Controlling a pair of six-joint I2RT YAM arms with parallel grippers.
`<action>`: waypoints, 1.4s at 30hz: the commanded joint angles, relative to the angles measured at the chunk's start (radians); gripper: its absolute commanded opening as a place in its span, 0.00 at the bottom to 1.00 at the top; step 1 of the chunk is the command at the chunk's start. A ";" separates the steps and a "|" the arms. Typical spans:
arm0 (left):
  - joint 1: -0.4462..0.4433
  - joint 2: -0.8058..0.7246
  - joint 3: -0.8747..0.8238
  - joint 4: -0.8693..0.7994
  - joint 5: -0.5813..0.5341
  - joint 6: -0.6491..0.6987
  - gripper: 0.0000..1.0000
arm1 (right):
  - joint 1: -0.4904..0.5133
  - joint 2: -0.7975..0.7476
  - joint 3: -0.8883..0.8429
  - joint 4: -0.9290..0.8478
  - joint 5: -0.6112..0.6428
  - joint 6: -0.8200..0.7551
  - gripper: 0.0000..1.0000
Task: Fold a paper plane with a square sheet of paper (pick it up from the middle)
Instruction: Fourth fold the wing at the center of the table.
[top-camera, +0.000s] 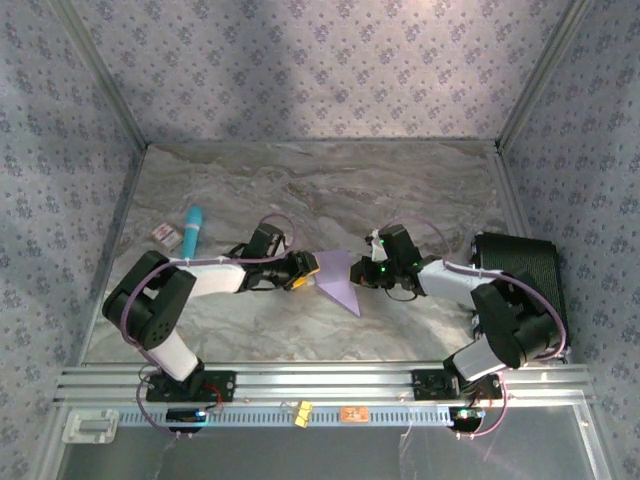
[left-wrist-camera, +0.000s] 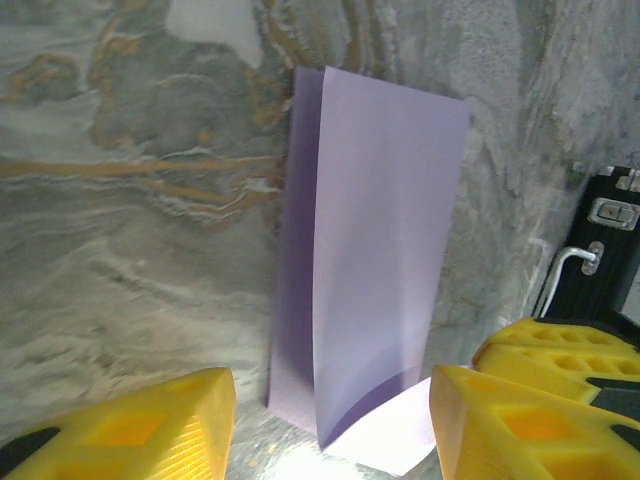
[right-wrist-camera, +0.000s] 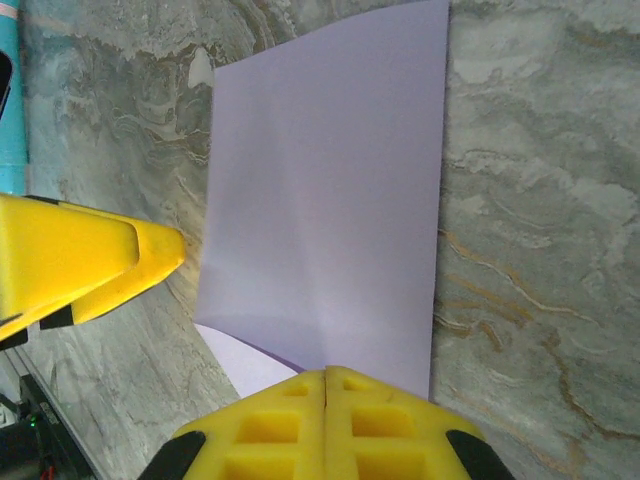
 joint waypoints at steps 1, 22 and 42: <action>0.003 0.030 0.038 0.039 0.051 0.010 0.54 | -0.017 -0.027 -0.022 0.037 -0.033 0.018 0.03; 0.005 0.189 0.142 0.156 0.132 -0.037 0.34 | -0.032 -0.037 -0.042 0.030 -0.028 0.014 0.05; 0.008 0.073 0.114 -0.010 -0.075 0.021 0.05 | 0.061 -0.243 -0.046 -0.147 0.289 -0.142 0.45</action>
